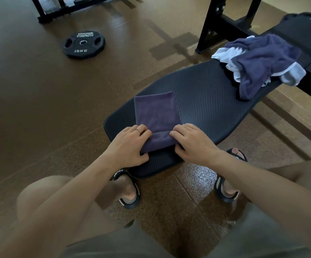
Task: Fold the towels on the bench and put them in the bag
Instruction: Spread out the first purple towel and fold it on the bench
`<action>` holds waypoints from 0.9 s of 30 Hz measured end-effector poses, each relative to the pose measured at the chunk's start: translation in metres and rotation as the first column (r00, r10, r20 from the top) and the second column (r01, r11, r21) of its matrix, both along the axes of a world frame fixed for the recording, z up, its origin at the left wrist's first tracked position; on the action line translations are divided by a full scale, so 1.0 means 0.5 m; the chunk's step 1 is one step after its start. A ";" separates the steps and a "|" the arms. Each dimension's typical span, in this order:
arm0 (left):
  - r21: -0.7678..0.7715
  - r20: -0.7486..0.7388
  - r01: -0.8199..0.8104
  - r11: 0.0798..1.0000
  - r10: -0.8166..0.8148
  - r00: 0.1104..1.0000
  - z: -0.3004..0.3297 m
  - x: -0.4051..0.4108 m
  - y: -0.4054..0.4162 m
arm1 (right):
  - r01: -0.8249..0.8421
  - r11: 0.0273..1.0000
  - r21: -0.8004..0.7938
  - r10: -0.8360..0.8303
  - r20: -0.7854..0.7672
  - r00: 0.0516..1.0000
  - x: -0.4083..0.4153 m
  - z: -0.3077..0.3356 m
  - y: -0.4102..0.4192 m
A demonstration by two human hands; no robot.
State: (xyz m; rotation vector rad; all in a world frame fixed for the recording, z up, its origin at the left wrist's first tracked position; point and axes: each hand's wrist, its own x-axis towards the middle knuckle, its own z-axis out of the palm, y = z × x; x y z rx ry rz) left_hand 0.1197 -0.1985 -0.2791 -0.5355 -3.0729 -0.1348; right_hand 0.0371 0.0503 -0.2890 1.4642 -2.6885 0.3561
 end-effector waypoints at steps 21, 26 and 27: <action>0.462 0.445 -0.659 0.593 0.487 0.751 -0.006 -0.099 -0.032 | 0.571 0.810 -0.134 -0.446 0.492 0.748 -0.105 -0.007 -0.086; 0.353 0.374 -0.639 0.683 0.524 0.766 0.001 -0.103 -0.017 | 0.611 0.774 -0.167 -0.476 0.483 0.735 -0.104 -0.010 -0.097; 0.338 0.351 -0.630 0.699 0.527 0.774 0.001 -0.101 -0.014 | 0.623 0.763 -0.174 -0.486 0.480 0.730 -0.103 -0.011 -0.097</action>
